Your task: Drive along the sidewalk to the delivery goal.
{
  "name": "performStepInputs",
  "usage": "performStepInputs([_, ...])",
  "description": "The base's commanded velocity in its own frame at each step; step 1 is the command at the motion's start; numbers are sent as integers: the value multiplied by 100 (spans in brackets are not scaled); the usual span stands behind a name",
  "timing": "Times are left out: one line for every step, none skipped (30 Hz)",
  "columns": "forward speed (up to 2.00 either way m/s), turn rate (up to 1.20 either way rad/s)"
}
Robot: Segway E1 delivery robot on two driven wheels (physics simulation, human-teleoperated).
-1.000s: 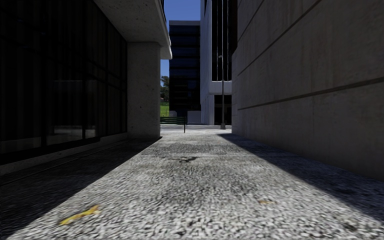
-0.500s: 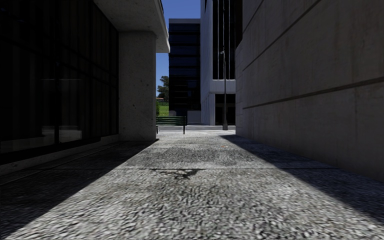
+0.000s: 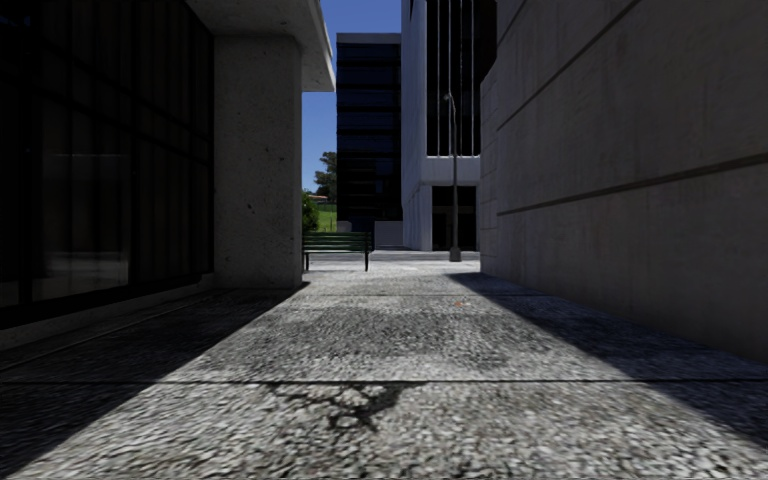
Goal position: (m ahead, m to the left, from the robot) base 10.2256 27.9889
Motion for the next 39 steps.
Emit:
performStepInputs([193,0])
performStepInputs([193,0])
performStepInputs([193,0])
performStepInputs([193,0])
performStepInputs([193,0])
performStepInputs([193,0])
performStepInputs([193,0])
performStepInputs([194,0])
performStepInputs([197,0])
performStepInputs([197,0])
performStepInputs([198,0])
performStepInputs([198,0])
performStepInputs([198,0])
performStepInputs([199,0])
performStepInputs([199,0])
performStepInputs([199,0])
performStepInputs([199,0])
performStepInputs([199,0])
performStepInputs([199,0])
performStepInputs([199,0])
performStepInputs([199,0])
performStepInputs([199,0])
performStepInputs([199,0])
performStepInputs([199,0])
performStepInputs([199,0])
performStepInputs([199,0])
performStepInputs([199,0])
performStepInputs([199,0])
performStepInputs([199,0])
performStepInputs([198,0])
performStepInputs([198,0])
performStepInputs([198,0])
performStepInputs([200,0])
performStepInputs([200,0])
performStepInputs([200,0])
performStepInputs([200,0])
performStepInputs([200,0])
performStepInputs([200,0])
performStepInputs([200,0])
